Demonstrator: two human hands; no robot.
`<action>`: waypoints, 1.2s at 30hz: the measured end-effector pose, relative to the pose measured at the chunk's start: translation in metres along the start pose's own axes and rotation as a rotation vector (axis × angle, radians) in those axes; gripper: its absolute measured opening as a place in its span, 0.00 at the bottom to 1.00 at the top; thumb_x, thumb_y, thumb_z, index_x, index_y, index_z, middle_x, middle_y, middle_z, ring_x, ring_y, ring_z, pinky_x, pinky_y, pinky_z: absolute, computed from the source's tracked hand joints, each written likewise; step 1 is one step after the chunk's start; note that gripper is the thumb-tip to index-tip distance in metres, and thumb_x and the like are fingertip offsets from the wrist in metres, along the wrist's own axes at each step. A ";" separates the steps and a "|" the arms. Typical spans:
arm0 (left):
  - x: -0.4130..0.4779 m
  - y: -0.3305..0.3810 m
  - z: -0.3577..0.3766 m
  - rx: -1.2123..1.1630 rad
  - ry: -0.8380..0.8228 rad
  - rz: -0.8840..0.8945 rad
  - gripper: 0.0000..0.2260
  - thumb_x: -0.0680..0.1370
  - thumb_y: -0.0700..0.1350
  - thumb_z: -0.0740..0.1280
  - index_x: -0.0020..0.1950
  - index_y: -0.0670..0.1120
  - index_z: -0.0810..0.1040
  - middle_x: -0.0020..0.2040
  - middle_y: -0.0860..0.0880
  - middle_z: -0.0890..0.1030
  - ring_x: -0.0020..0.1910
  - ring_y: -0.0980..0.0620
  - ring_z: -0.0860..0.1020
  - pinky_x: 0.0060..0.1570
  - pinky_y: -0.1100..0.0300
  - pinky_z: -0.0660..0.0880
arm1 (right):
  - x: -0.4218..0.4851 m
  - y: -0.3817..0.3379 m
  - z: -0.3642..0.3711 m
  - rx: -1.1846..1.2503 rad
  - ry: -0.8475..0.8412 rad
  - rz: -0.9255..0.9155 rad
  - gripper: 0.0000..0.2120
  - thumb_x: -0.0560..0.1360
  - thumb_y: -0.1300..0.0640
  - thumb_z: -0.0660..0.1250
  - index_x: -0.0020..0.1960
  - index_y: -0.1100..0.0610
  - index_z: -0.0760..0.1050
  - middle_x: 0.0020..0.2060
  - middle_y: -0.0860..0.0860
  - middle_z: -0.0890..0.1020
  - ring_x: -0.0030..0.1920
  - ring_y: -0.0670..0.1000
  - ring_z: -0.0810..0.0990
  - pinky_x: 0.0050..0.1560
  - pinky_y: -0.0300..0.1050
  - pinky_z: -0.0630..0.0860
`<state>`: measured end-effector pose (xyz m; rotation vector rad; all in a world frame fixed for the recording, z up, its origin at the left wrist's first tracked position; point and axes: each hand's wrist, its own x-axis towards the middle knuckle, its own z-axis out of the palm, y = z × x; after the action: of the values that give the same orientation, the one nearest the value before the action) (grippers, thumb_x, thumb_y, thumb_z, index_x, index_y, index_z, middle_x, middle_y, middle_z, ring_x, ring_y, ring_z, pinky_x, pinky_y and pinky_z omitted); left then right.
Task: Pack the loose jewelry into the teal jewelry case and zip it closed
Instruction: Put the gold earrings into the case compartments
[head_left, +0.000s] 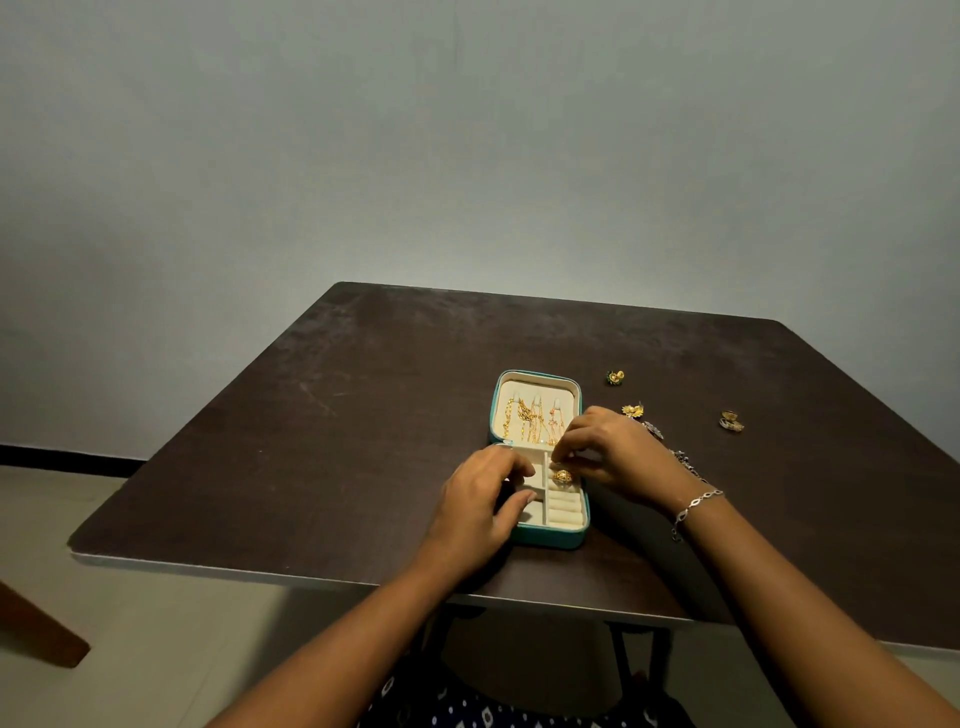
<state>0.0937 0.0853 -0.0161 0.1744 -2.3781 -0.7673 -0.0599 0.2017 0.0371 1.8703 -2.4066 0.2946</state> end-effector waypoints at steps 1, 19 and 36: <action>0.000 0.000 0.000 0.000 0.000 0.001 0.06 0.74 0.42 0.68 0.50 0.46 0.75 0.47 0.57 0.72 0.46 0.60 0.72 0.43 0.74 0.66 | -0.001 0.001 0.000 0.028 0.015 0.009 0.09 0.75 0.56 0.65 0.53 0.55 0.80 0.50 0.52 0.80 0.51 0.50 0.73 0.47 0.42 0.69; 0.000 -0.001 0.001 0.007 0.006 0.005 0.06 0.74 0.42 0.68 0.50 0.46 0.75 0.47 0.57 0.72 0.46 0.60 0.72 0.44 0.73 0.67 | -0.020 0.001 0.021 0.114 0.234 -0.064 0.05 0.69 0.55 0.71 0.44 0.56 0.80 0.40 0.52 0.81 0.42 0.53 0.77 0.39 0.43 0.70; 0.001 -0.001 0.001 0.005 0.006 0.009 0.05 0.74 0.42 0.68 0.49 0.45 0.75 0.46 0.57 0.72 0.46 0.60 0.72 0.44 0.74 0.66 | -0.018 -0.003 0.027 -0.050 0.339 -0.116 0.15 0.72 0.49 0.58 0.40 0.56 0.79 0.34 0.51 0.81 0.33 0.52 0.77 0.26 0.46 0.74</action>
<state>0.0924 0.0851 -0.0170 0.1676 -2.3739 -0.7556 -0.0510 0.2127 0.0082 1.7641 -2.0572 0.4936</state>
